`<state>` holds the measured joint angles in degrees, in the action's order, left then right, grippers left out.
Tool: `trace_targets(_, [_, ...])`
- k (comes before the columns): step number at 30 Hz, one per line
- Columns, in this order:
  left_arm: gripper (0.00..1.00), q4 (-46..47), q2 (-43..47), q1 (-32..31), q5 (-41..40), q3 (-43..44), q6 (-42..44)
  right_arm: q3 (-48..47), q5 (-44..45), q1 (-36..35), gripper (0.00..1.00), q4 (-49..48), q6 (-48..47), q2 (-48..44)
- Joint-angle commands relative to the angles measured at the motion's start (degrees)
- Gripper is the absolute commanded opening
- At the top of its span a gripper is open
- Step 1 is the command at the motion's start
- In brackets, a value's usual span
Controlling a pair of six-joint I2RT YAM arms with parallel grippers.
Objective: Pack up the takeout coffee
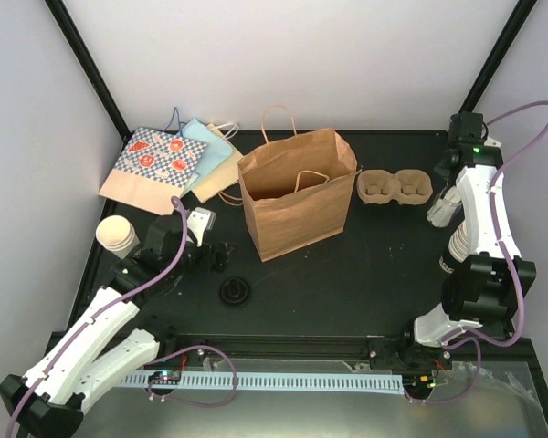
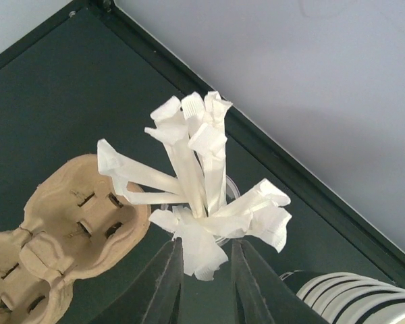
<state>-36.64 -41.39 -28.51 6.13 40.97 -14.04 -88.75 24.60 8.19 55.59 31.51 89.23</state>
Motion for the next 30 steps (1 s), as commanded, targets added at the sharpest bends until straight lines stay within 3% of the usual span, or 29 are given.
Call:
trace_targets(1, [0.99,0.8,-0.4,0.2,0.3,0.2,0.5,-2.5,2.3,0.5,0.23,-0.7,0.9,1.0])
trace_targets(6, [0.99,0.7,-0.3,0.3,0.3,0.2,0.5,-2.4,2.0,0.5,0.22,-0.9,0.5,1.4])
trace_targets(14, [0.99,0.7,-0.3,0.2,0.0,0.1,0.4,-2.7,1.2,0.5,0.01,-0.7,0.5,0.3])
trace_targets(30, [0.99,0.6,-0.3,0.2,-0.1,0.2,0.4,-10.8,1.0,0.5,0.01,5.6,-0.4,-2.9])
